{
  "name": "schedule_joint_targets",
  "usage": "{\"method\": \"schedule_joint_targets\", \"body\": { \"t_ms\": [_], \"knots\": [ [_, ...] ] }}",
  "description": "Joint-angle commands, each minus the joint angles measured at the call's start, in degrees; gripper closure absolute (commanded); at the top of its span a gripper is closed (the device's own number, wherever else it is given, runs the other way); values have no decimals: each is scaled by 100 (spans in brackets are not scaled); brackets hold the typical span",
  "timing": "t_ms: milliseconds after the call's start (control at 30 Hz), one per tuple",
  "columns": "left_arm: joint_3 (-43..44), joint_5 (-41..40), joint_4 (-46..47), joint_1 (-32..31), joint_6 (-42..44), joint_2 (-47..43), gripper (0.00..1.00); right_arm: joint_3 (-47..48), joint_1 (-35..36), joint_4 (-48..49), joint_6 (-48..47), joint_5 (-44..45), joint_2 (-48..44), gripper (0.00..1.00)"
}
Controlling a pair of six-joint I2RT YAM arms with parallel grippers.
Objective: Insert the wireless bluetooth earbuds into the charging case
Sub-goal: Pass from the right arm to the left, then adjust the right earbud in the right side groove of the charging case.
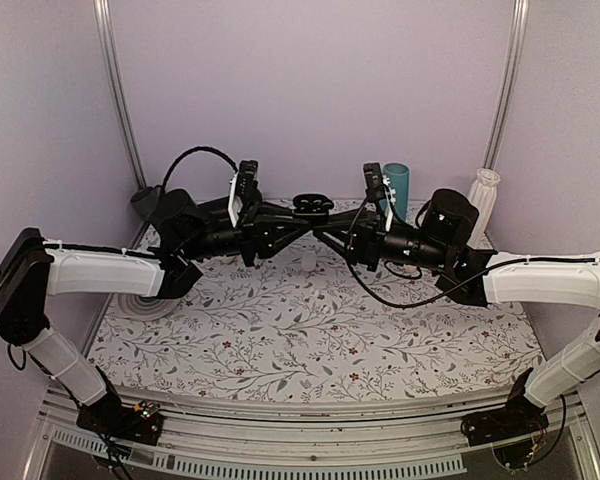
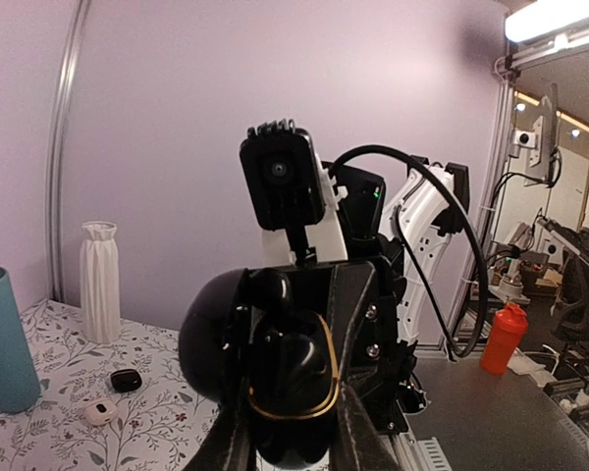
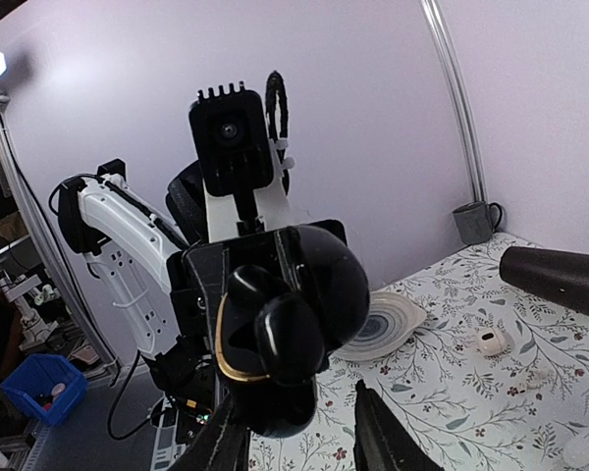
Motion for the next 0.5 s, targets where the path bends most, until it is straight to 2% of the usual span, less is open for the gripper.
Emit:
{"method": "schedule_joint_targets", "body": {
  "t_ms": [0,267,400,467],
  "knots": [
    [-85,-340,192,-34,213,16,100,-86,-36,-610,0,464,-216,61],
    [-73,-453,-148,2,520,-27,100,-479,-146,-714,23,839,-875,49],
    [-64,-445,-381,0,678,-52,100,-369,-224,-775,-30,750,-1026,29],
    [-53,-412,-479,-3,746,-67,100,-274,-369,-740,-54,328,-989,25]
  ]
}}
